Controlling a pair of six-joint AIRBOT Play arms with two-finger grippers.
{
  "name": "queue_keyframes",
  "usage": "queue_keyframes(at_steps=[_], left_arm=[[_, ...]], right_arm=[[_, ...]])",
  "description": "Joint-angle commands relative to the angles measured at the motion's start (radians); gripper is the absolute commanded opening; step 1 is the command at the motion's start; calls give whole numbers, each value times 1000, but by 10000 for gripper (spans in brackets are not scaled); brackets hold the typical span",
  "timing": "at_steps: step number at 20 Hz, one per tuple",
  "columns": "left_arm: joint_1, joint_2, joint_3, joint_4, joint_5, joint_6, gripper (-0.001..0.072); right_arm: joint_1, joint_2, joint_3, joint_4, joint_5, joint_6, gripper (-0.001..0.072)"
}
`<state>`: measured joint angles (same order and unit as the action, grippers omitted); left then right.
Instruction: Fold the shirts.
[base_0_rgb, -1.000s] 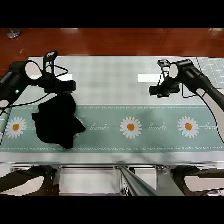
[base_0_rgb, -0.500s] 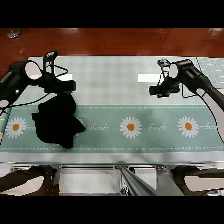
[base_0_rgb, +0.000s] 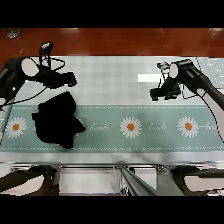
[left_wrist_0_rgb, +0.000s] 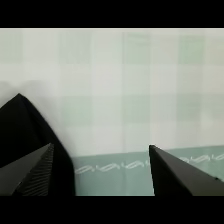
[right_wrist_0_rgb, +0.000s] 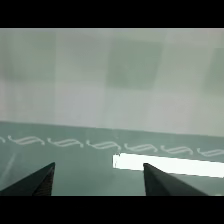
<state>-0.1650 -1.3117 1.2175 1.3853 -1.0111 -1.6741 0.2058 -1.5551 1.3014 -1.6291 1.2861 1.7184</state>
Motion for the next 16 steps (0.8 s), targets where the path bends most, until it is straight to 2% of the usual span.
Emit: queue_keyframes(at_steps=[1, 3, 5, 7, 9, 10, 13, 16], left_arm=[[45, 53, 60, 81, -232, 92, 702], [93, 182, 7, 163, -257, 61, 702], [158, 365, -120, 223, -196, -4, 702], [236, 532, -298, 267, -122, -90, 701], [328, 632, -498, 251, -51, -204, 701], [359, 642, -577, 203, -23, -223, 701], [378, 563, -718, 3, 50, -151, 700], [370, 423, -726, -263, 101, 47, 700]], right_arm=[[1, 68, -17, -31, 129, -79, 635], [1, 191, -98, -26, 55, -73, 635], [2, 332, -228, 13, -21, -45, 634], [2, 477, -400, 121, -136, -22, 634], [2, 589, -557, 238, -253, 6, 634], [2, 619, -611, 281, -295, 6, 634], [2, 637, -670, 311, -325, 6, 633], [2, 637, -669, 312, -332, 6, 633]])
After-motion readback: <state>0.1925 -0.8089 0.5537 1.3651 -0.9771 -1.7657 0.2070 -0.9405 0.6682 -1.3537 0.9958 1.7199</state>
